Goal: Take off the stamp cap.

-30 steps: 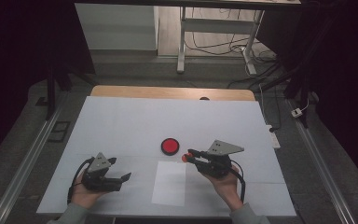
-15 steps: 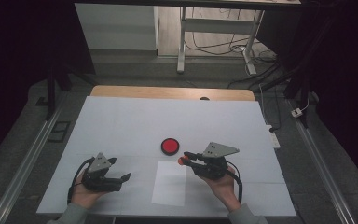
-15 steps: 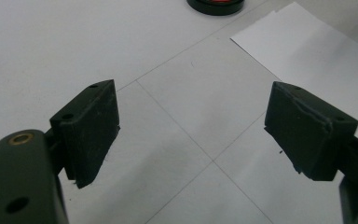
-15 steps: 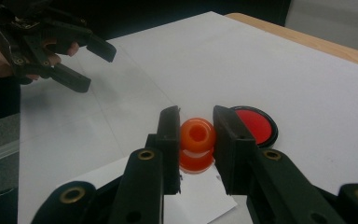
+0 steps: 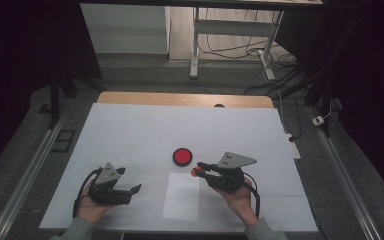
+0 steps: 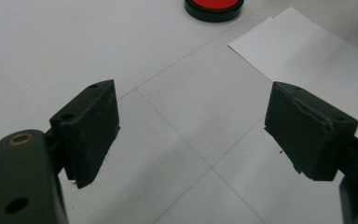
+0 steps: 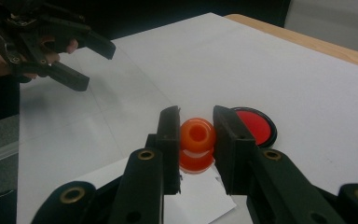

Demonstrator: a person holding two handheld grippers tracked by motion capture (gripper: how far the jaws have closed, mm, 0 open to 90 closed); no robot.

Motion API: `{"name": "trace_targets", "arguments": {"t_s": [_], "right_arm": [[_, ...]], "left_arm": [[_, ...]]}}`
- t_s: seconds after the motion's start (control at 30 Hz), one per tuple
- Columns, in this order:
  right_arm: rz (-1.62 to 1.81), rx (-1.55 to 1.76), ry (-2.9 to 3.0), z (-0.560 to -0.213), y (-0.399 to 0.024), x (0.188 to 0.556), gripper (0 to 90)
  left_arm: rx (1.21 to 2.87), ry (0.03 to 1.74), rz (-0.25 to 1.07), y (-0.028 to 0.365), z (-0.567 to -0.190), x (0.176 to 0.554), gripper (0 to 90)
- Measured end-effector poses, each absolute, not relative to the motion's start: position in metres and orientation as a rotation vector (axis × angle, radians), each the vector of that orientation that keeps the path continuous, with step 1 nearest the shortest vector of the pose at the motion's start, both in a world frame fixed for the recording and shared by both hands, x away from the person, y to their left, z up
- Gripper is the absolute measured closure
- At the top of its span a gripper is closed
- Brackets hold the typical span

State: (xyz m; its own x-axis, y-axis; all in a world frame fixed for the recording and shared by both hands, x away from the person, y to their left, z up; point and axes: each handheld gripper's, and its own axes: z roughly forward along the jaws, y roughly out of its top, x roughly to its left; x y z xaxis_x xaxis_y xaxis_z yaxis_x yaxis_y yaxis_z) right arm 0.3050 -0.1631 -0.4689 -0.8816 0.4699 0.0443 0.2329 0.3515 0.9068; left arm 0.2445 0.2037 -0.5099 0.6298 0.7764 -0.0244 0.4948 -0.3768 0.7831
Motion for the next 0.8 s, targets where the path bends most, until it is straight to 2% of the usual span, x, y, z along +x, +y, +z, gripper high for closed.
{"name": "trace_targets", "arguments": {"t_s": [0.8], "right_arm": [[1.556, 0.63, 2.386, -0.47, -0.162, 0.305, 71.9]], "left_arm": [[2.125, 0.854, 0.454, 0.167, -0.494, 0.254, 18.4]]}}
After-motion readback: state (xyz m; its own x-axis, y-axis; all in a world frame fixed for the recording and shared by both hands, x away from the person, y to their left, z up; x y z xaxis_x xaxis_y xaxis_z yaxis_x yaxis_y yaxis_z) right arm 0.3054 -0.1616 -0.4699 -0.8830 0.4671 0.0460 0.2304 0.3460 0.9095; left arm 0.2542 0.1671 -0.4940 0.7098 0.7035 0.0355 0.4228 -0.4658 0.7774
